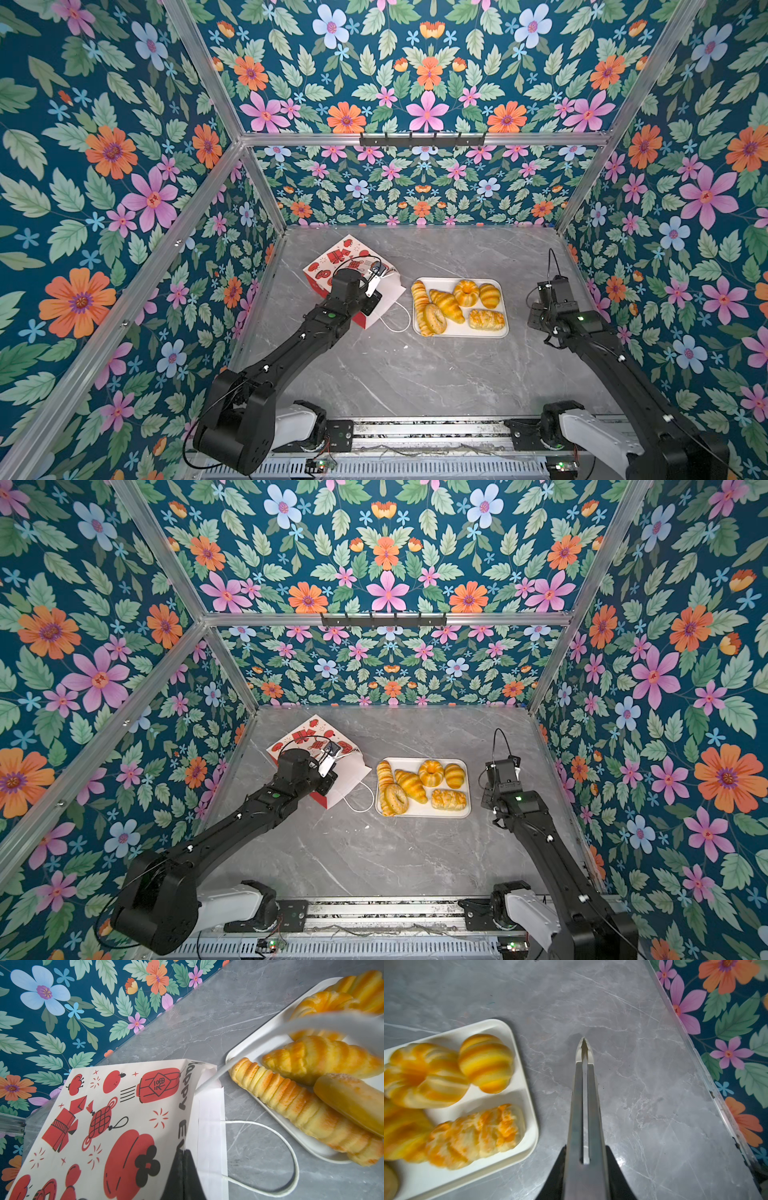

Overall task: Take the fake bread out of the paper bag
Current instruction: 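Swing the right tongs away from the tray toward the booth wall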

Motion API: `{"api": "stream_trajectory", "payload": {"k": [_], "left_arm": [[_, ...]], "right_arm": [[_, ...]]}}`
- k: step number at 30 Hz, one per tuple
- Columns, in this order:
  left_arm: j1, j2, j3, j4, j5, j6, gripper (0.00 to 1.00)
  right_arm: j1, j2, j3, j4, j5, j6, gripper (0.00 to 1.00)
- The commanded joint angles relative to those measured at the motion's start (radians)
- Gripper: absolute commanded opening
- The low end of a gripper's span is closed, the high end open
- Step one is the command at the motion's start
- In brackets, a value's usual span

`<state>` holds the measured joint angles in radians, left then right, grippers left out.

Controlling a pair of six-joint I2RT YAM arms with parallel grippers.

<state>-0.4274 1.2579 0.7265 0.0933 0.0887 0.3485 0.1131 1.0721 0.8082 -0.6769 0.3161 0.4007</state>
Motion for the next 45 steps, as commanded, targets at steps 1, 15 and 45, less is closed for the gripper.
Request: {"api": "stream_trajectory", "payload": {"k": [1, 15, 45], "left_arm": [[0.002, -0.004, -0.007, 0.039, 0.031, -0.026, 0.0], [0.002, -0.025, -0.018, 0.051, 0.048, -0.044, 0.0], [0.013, -0.034, -0.032, 0.06, 0.045, -0.042, 0.0]], "right_arm": [[-0.03, 0.095, -0.007, 0.077, 0.012, 0.031, 0.25], [-0.083, 0.325, 0.012, 0.042, -0.175, 0.115, 0.44], [-0.166, 0.489, -0.015, 0.193, -0.265, 0.276, 0.68]]}}
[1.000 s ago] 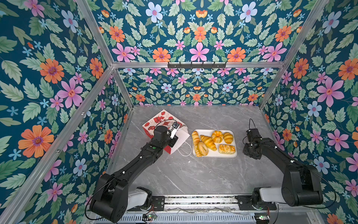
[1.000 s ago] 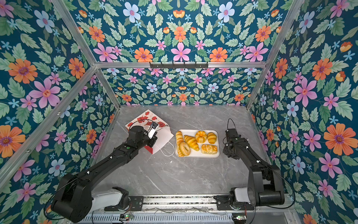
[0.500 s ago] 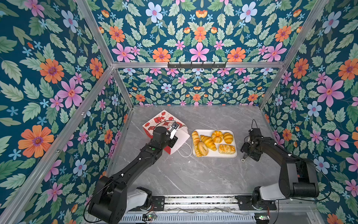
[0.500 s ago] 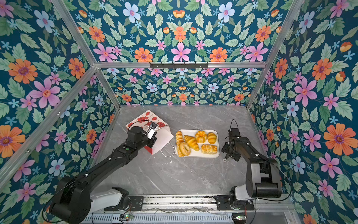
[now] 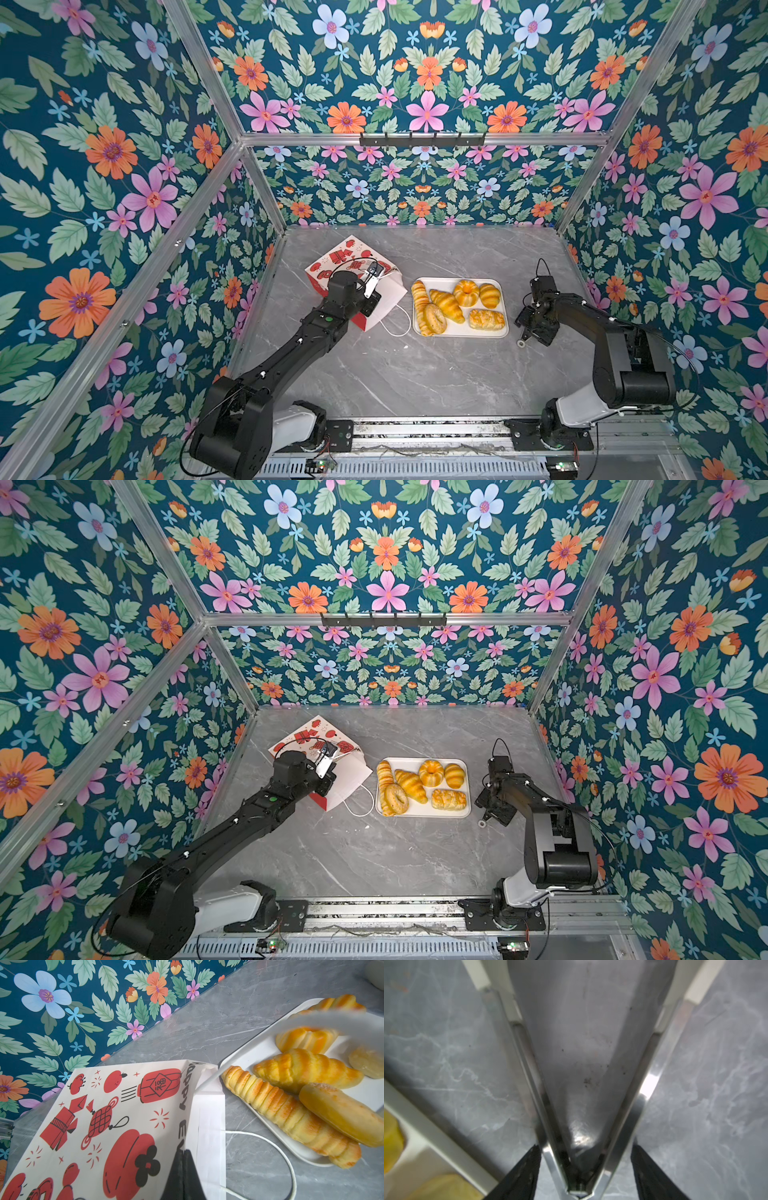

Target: Take the fake bread out of the paper bag

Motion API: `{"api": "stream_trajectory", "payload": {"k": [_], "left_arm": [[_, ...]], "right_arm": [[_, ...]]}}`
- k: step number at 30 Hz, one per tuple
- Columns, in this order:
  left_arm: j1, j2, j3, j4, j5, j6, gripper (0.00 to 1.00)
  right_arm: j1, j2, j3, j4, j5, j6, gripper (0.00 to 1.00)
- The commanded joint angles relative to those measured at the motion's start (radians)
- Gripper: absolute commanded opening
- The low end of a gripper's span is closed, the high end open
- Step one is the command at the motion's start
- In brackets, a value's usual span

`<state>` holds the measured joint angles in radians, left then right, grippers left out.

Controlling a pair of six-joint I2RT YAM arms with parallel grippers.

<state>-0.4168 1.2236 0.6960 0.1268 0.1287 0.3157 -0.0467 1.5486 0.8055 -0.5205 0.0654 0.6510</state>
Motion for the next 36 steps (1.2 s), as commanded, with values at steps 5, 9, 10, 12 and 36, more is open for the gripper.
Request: {"api": "stream_trajectory", "payload": {"k": [5, 9, 10, 12, 36], "left_arm": [[0.003, 0.001, -0.001, 0.027, 0.004, -0.008, 0.0], [0.003, -0.003, -0.001, 0.028, 0.006, -0.009, 0.0], [0.004, -0.003, -0.001, 0.029, 0.006, -0.009, 0.0], [0.004, -0.004, -0.002, 0.028, 0.006, -0.009, 0.0], [0.004, -0.032, 0.002, 0.024, 0.006, -0.004, 0.0]], "right_arm": [[-0.047, 0.007, -0.026, 0.066, -0.044, 0.039, 0.64], [-0.068, 0.018, -0.035, 0.087, -0.073, 0.042, 0.58], [-0.068, 0.022, -0.035, 0.093, -0.076, 0.043, 0.53], [-0.068, 0.025, -0.038, 0.099, -0.079, 0.045, 0.42], [0.308, -0.466, 0.186, -0.414, -0.395, -0.366, 0.0]]}}
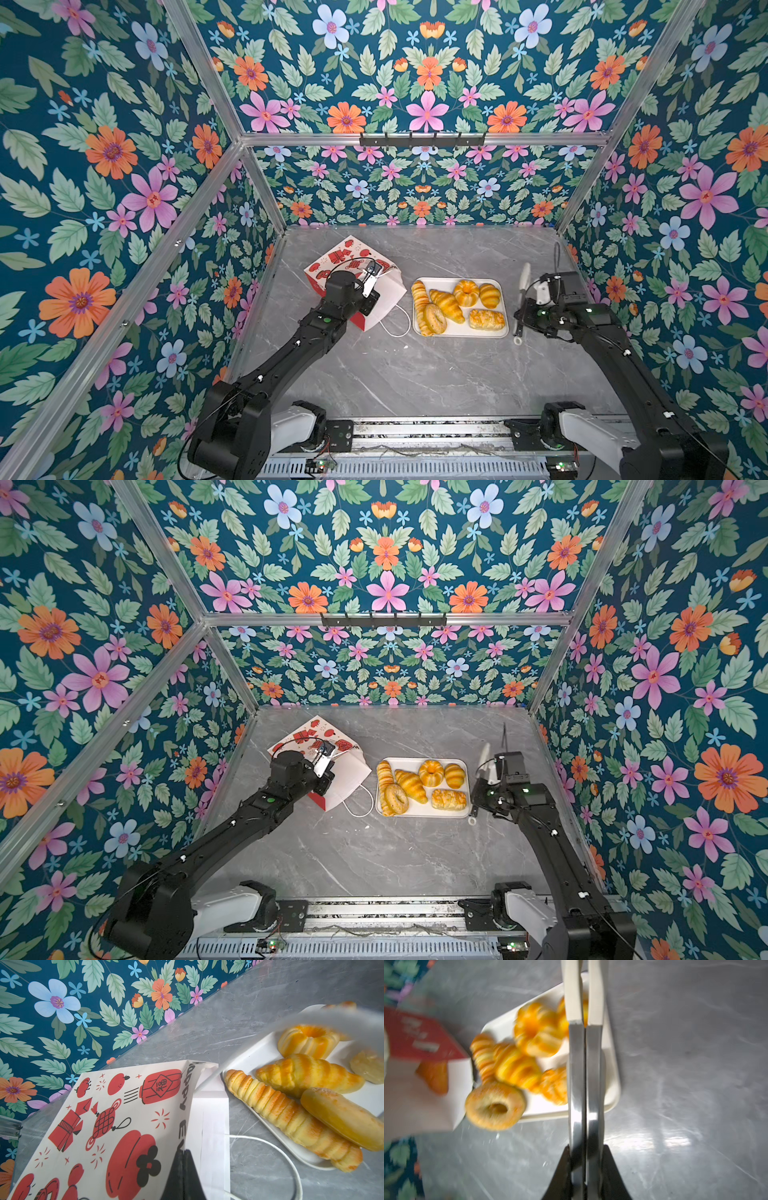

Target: Take the fake bread out of the paper bag

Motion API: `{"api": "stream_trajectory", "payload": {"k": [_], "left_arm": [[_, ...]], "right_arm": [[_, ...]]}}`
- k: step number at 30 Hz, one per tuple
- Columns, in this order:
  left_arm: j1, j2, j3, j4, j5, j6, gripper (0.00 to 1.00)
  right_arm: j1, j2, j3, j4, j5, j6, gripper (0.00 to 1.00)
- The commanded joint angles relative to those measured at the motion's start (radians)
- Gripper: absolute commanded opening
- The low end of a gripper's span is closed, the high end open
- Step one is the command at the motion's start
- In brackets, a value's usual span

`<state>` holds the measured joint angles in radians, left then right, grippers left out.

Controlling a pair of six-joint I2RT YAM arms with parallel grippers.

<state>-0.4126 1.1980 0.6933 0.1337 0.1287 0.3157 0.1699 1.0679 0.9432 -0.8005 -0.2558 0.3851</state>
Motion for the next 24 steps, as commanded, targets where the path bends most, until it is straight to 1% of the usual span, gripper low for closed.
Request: {"api": "stream_trajectory", "payload": {"k": [1, 3, 5, 8, 14, 24], "left_arm": [[0.0, -0.008, 0.004, 0.017, 0.007, -0.004, 0.0], [0.001, -0.011, 0.005, 0.017, 0.01, -0.004, 0.0], [0.0, -0.012, 0.006, 0.018, 0.011, -0.003, 0.0], [0.001, -0.01, 0.009, 0.018, 0.012, -0.004, 0.0], [0.001, -0.013, 0.006, 0.018, 0.011, -0.007, 0.0], [0.001, -0.003, 0.009, 0.018, 0.011, -0.006, 0.0]], "right_arm": [[0.16, 0.03, 0.076, -0.148, -0.071, -0.117, 0.0], [0.284, 0.074, 0.132, -0.196, -0.011, -0.138, 0.0], [0.385, 0.134, 0.177, -0.246, 0.03, -0.165, 0.03], [0.455, 0.195, 0.186, -0.256, 0.055, -0.185, 0.08], [0.475, 0.223, 0.197, -0.237, 0.041, -0.199, 0.24], [0.494, 0.203, 0.179, -0.233, -0.008, -0.19, 0.31]]}}
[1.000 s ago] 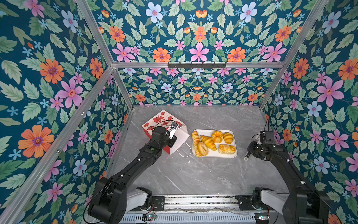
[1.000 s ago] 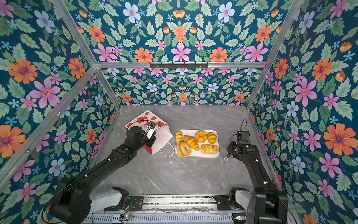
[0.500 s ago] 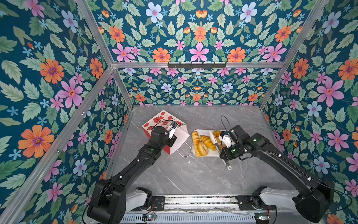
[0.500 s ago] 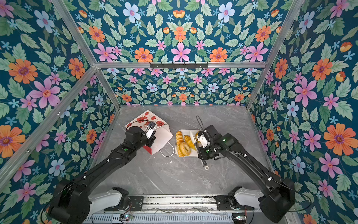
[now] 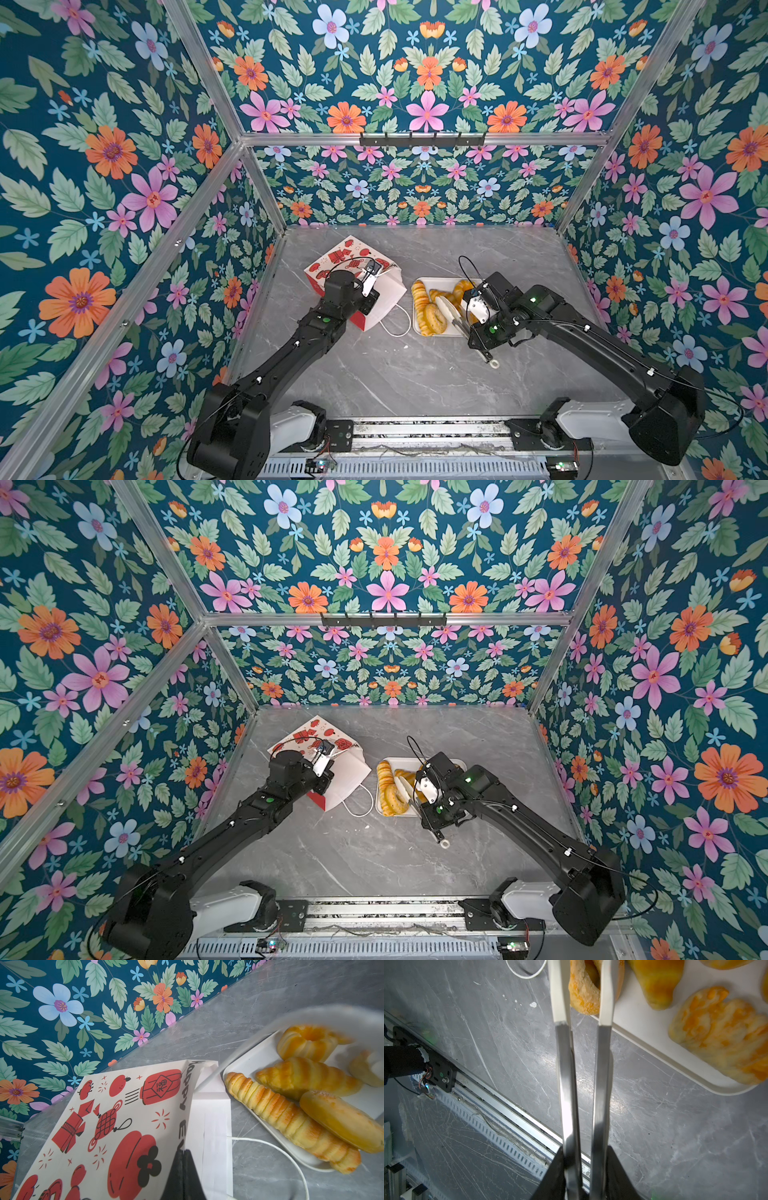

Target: Take the fake bread out of the paper bag

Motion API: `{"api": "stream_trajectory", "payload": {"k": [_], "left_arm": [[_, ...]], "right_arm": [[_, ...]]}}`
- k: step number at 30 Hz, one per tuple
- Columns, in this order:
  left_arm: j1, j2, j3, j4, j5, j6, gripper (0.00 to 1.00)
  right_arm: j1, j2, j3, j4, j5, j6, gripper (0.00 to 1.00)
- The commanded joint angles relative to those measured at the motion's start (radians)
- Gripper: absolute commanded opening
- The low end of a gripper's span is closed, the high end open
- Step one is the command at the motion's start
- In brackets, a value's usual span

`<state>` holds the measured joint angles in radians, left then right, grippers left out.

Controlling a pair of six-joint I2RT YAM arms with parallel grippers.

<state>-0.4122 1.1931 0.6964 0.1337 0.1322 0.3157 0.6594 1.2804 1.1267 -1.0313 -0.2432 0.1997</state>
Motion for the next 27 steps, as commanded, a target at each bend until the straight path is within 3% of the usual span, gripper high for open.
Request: {"api": "stream_trajectory", "payload": {"k": [1, 27], "left_arm": [[0.001, 0.002, 0.006, 0.018, 0.007, -0.006, 0.0], [0.001, 0.014, 0.004, 0.018, 0.01, -0.009, 0.0]], "right_arm": [[0.004, -0.014, -0.009, -0.001, -0.024, -0.002, 0.31], [0.004, -0.128, -0.066, 0.093, -0.026, 0.085, 0.34]]}}
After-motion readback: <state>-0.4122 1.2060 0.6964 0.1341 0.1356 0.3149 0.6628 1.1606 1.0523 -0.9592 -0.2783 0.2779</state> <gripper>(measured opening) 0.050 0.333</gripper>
